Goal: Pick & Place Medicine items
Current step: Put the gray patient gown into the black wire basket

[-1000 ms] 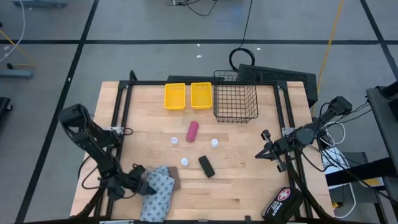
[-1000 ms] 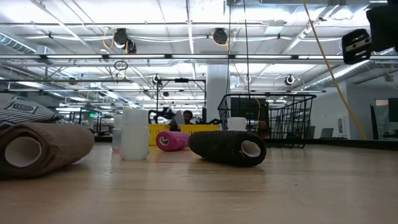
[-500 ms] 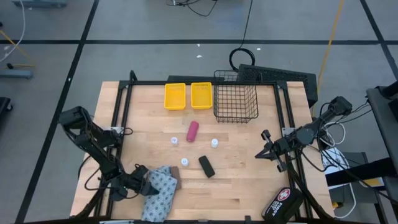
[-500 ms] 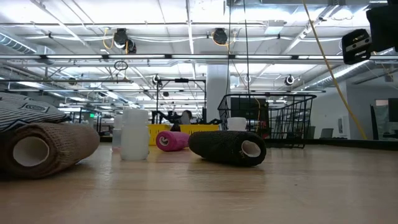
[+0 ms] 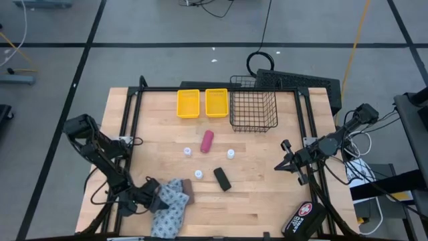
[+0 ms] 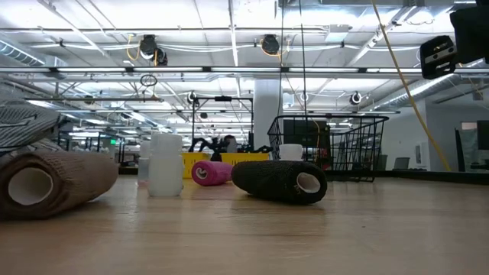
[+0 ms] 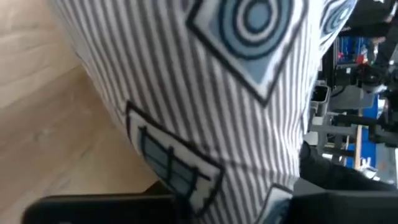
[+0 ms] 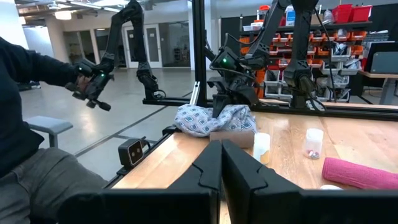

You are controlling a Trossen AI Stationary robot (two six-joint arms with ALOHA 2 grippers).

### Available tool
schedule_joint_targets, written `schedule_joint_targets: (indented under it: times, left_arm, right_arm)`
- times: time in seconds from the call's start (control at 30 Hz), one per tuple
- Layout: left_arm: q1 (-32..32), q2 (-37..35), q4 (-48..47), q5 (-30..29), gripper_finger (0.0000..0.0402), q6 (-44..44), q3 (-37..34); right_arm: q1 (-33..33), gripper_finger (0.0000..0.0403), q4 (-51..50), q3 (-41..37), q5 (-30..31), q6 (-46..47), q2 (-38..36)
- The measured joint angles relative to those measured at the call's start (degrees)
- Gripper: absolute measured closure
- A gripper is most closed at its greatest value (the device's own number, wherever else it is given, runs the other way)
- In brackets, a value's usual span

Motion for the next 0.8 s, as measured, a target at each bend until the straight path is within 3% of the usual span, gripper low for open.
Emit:
schedule_joint_targets:
  times: [0.47, 0.67, 0.8]
  left_arm:
    - [-3.80, -15.19, -4.00, -12.20, 0.0340, 15.59, -0.52]
    - [-3.78, -22.78, -3.64, -16.74, 0.0340, 30.27, -0.46]
    - [-3.22, -28.07, -1.60, -21.49, 0.0340, 44.93, -0.40]
  right_arm:
    - [0.02, 0.0403, 0.48, -0.02, 0.00, -0.02, -0.04]
    - [0.02, 0.0403, 0.46, 0.00, 0.00, -0.01, -0.02]
    - [0.01, 0.0403, 0.46, -0.01, 0.00, 0.00, -0.02]
